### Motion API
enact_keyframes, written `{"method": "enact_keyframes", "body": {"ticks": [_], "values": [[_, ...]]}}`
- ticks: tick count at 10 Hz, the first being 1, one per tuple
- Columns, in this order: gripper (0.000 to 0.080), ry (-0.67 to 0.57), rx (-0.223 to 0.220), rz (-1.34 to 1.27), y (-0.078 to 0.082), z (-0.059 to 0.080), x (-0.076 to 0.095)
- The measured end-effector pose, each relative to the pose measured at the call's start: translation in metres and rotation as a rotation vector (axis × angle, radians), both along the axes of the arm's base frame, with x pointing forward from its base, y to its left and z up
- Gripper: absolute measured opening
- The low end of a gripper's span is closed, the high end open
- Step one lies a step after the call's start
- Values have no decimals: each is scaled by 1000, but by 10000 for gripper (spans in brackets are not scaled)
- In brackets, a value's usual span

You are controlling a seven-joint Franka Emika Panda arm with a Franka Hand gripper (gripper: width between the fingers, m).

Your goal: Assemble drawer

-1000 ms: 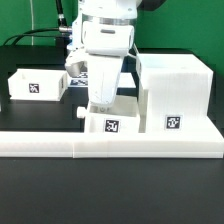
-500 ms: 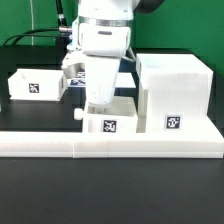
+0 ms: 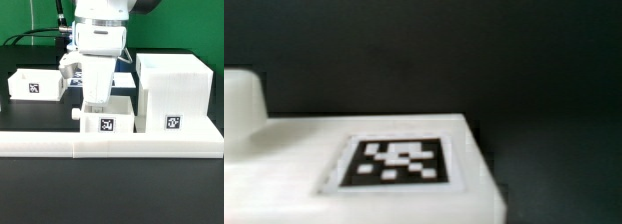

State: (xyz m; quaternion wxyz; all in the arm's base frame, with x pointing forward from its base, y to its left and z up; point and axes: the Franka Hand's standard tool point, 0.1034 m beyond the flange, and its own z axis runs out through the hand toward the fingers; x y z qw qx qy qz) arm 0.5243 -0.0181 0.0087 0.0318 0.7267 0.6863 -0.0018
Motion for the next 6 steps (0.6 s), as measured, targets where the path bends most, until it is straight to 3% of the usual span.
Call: {"method": "enact_keyframes", "body": {"ticks": [6], "values": [[42,16,1,-21,8,9,11]]}}
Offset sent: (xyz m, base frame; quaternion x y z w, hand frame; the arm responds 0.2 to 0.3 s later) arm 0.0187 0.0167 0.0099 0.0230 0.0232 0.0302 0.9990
